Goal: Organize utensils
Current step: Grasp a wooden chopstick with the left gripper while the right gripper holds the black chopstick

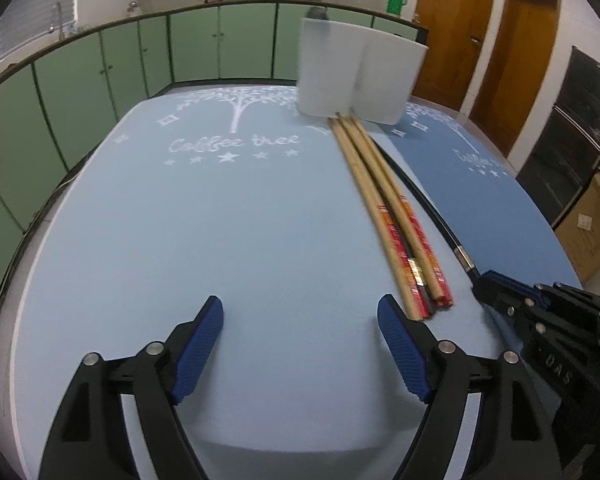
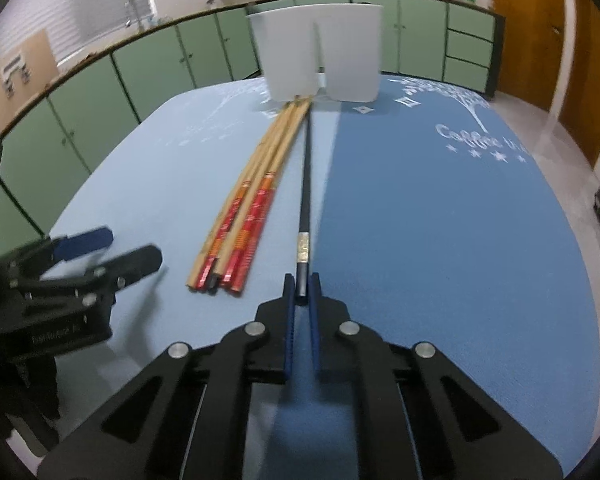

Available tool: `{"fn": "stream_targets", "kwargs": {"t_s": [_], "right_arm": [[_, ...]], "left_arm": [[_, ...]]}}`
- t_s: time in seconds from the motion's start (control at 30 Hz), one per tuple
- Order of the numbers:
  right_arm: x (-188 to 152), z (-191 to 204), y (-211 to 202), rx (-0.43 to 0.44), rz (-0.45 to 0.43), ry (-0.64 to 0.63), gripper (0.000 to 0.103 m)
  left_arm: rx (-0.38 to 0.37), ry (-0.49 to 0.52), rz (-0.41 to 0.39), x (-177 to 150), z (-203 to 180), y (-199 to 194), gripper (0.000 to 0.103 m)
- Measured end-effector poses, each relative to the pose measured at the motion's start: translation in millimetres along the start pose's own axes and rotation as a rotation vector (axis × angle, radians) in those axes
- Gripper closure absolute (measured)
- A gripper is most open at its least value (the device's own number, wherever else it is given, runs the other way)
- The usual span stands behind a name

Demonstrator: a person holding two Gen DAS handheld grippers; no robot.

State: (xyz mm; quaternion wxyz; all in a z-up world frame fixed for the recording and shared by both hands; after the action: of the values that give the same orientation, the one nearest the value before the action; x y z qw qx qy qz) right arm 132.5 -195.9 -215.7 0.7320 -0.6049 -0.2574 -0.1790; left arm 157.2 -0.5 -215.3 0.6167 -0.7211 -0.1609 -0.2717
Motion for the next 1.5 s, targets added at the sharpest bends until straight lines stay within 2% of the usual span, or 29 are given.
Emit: {"fn": "stream_targets", "kwargs": {"t_s": [0.1,0.2,0.43,0.6,0.8,0.9,1.0,1.07,1.1,1.13,1.17,1.27,1.3,1.33,1.5], "right_arm": [[-1.3,-11.1,-3.4,-0.014,-0.006,0.019,0.097],[-3.3,-17.9,-6.0,-0.014,-0.009,0.03,0.097],[-4.9,-19.9,-7.1,-0.004,-0.01,0.033,0.097],[-5.4,-19.1,-7.3,-0.005,-0.01,0.03,0.097],[-5.6,-17.7,-7.0,0.01,-0.011,0.021,0.093],[-5.3,-16.7,-5.3,0.008,-0.006,0.013,0.091],[-5.0,-15.3,-4.7,0.017,-0.004,0.0,0.088],[-4.7,-14.9,-4.2,0.016,-0.002,-0.004,0.09],[-4.6,-15.5,-4.0,0.02,-0.001,-0.002,0.093],[-4.5,-16.2,-3.9,0.022,-0.002,0.002,0.094],[-4.7,-17.4,-4.3,0.025,-0.002,0.006,0.096],[-4.7,-18.1,-4.8,0.033,-0.004,0.013,0.097],[-4.8,-17.6,-4.9,0.032,-0.005,0.012,0.097],[-4.7,-16.9,-5.3,0.03,-0.006,0.009,0.097],[-3.6,-12.9,-11.2,0.03,-0.025,-0.017,0.097]], "left_arm": [[-0.024,0.014,0.003,-1.2,-10.4,0.4,0.024],[-0.018,0.035,0.005,-1.5,-20.7,2.4,0.024],[0.046,0.076,0.019,-0.1,-31.3,9.6,0.019],[0.109,0.043,0.022,-0.1,-18.5,12.0,0.018],[0.112,0.024,0.015,0.4,-11.5,10.0,0.018],[0.091,0.017,0.011,1.5,-12.3,9.7,0.023],[0.08,0.018,0.0,3.8,-15.4,9.9,0.037],[0.067,0.016,-0.009,3.6,-17.5,8.4,0.055],[0.064,0.012,-0.014,3.8,-19.1,7.7,0.06],[0.059,0.012,-0.015,3.5,-20.5,7.7,0.07],[0.055,0.019,-0.012,3.0,-23.1,8.3,0.076],[0.076,0.047,-0.009,2.1,-32.7,9.2,0.089],[0.076,0.043,-0.01,2.0,-34.6,9.3,0.09],[0.072,0.041,-0.01,2.2,-35.6,9.6,0.096],[0.053,0.023,-0.013,3.4,-33.1,5.7,0.097]]}}
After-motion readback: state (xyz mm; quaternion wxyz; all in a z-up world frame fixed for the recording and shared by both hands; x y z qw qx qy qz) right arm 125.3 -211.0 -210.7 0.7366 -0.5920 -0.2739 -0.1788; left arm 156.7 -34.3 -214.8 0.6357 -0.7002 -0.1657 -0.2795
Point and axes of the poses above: each gripper's, at about its wrist camera, not at the fingertips, and y roughly the way its jaws point, z to its left, x to its top, the point moved 2 cm from there along y, roughly the way its jaws point, and after that the axes turned 2 degrees about z, right-handed, at the moved point
